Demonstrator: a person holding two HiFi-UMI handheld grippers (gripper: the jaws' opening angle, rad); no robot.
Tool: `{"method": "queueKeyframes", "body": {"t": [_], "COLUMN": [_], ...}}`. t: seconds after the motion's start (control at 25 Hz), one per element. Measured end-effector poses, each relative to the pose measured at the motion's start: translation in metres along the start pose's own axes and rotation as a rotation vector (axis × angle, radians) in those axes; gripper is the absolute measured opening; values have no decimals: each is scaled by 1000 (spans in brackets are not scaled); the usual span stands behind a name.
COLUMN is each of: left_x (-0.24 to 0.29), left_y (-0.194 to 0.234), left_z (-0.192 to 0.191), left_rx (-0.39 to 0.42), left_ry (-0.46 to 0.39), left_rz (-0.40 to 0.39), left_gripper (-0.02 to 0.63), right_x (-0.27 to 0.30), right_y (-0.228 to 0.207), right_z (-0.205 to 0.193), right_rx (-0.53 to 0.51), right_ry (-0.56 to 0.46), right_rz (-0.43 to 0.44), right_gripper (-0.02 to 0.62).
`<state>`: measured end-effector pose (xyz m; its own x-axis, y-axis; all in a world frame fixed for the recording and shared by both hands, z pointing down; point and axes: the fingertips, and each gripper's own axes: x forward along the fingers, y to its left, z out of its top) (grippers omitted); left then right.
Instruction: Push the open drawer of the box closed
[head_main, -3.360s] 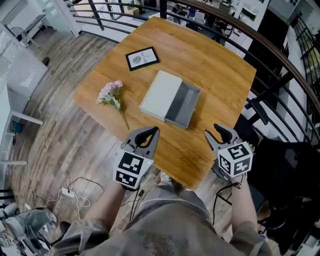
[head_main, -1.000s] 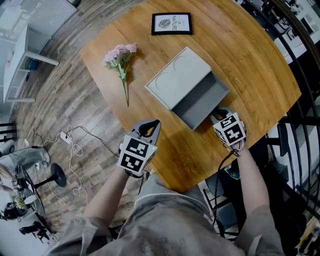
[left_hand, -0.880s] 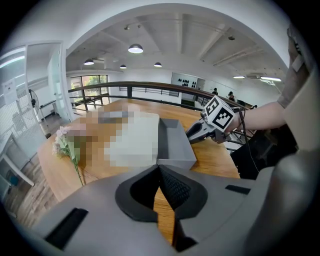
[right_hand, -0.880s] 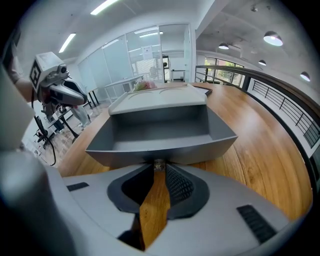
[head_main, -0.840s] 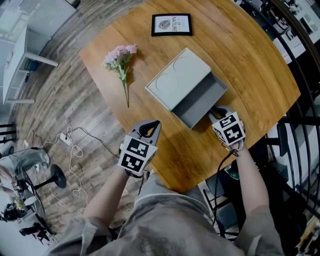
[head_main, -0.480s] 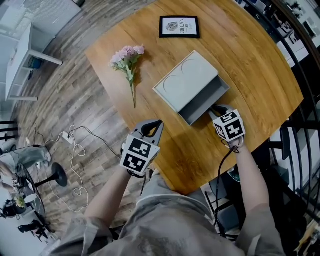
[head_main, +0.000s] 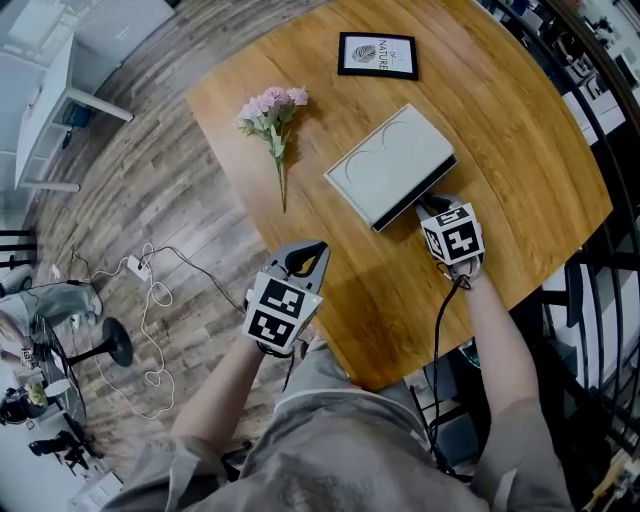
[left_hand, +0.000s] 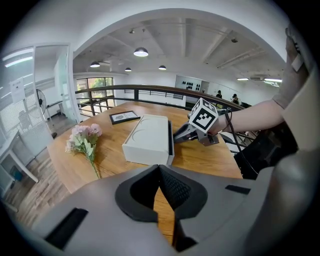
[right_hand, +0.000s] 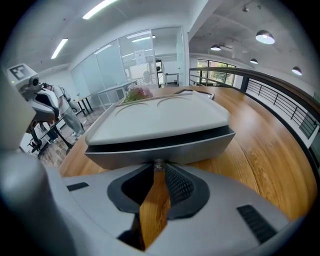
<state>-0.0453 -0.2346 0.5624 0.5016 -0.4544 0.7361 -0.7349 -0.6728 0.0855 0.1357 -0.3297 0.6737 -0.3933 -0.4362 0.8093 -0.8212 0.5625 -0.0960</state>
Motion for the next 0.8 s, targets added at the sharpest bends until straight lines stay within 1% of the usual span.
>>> {"method": "queueKeyframes", "body": {"t": [0.2,0.48,0.56,0.64,0.8], "left_x": [-6,-18,-23,-29,-42], "left_y": [6,9,11,12,15], "left_z": [-3,-6,-7,-5,6], "left_rx": [-12,-18,-15,-7,16], "left_ry": [-14,-35,-42,-51,-90], "left_rz": [18,31,36,42,52], "left_gripper": [16,17,17,17,17], "right_x": [10,12,6,-4,-37], "right_y": [0,-4,-2,3,15], "right_z": [10,13,13,16,33], "right_rx": [45,118,141,151,129], "right_ry": [-32,-59,-72,-89,-159], "right_rz": [-27,-55,-65,-58,-46], "right_gripper": [89,92,94,86,69]}}
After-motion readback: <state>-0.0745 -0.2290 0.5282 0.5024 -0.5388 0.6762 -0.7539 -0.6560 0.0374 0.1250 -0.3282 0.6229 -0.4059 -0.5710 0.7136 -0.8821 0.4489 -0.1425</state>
